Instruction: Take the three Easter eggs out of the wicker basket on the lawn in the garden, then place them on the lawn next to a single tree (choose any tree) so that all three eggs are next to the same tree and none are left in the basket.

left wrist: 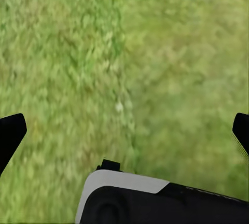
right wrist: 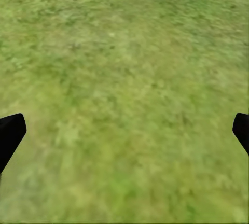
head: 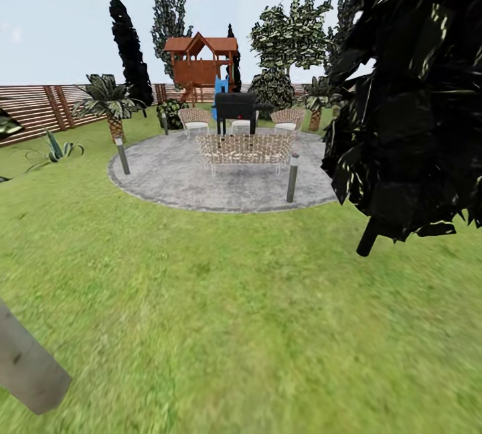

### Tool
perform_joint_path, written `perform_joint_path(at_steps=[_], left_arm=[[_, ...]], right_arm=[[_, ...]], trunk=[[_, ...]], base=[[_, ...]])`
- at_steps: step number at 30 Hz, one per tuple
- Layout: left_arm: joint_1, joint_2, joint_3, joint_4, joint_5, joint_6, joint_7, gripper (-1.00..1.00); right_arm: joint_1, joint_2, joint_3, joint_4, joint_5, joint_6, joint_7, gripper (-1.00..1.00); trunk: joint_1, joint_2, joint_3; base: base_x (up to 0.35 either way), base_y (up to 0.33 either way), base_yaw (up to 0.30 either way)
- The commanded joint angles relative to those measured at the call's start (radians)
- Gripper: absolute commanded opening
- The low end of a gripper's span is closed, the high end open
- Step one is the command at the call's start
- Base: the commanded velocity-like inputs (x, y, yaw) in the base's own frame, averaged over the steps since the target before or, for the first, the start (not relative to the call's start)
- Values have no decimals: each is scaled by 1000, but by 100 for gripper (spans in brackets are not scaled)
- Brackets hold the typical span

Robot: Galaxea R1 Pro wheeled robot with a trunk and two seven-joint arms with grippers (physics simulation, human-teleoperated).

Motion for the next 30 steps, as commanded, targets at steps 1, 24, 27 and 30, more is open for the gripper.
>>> perform_joint_path(at_steps=[1,24,27,30], left_arm=[[-1,0,1,0,1,-3,1,100],[-1,1,1,1,1,-3,1,100],[0,1,1,1,1,-3,1,100],[0,1,1,1,1,-3,1,100]], right_arm=[[-1,0,-1,1,-6,-4,3,100],[-1,0,-1,-1,-4,-5,3,100],[-1,0,-1,-1,-4,-5,3,100],[-1,0,-1,-1,-5,-5,3,100]], trunk=[[1,-2,-2],[1,-2,-2],[1,-2,-2],[1,-2,-2]], base=[[327,0,0],[328,0,0],[334,6,0],[335,47,0]])
